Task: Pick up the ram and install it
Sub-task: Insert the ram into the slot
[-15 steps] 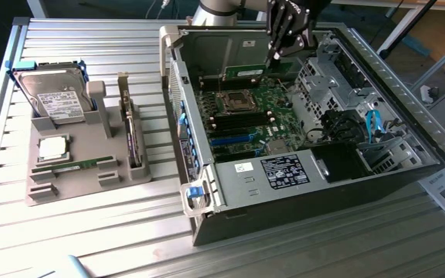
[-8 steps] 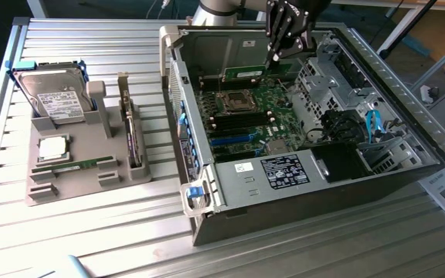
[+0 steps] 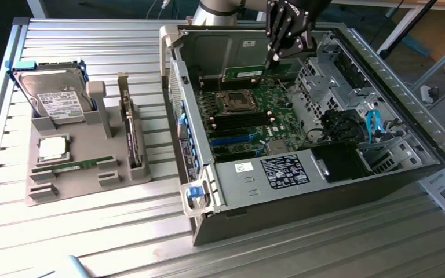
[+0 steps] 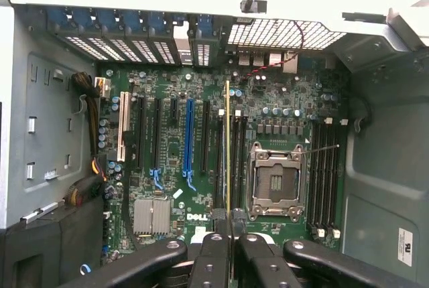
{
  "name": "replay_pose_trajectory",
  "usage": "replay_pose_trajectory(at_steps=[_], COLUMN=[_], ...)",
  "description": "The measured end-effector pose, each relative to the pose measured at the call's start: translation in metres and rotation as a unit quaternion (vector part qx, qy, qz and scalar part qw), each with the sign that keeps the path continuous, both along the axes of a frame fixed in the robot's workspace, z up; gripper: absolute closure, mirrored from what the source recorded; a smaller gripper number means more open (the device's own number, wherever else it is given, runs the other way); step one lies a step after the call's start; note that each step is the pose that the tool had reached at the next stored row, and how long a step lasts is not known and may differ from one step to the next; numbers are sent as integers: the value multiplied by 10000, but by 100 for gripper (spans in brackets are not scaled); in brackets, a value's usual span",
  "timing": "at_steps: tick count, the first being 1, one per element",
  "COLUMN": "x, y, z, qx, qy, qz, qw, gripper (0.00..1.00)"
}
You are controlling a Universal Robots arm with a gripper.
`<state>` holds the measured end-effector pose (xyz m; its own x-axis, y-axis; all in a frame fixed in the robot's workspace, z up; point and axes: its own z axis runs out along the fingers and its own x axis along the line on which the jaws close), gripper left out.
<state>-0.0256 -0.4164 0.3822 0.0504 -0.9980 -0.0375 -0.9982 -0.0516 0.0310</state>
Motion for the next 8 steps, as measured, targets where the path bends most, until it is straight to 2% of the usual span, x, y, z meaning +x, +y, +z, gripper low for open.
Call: replay_pose_trajectory(at_steps=[8], x=[91], y=[2], z=[0], qx=[0], qy=[0], qz=[0], qw=[10000], gripper=[88])
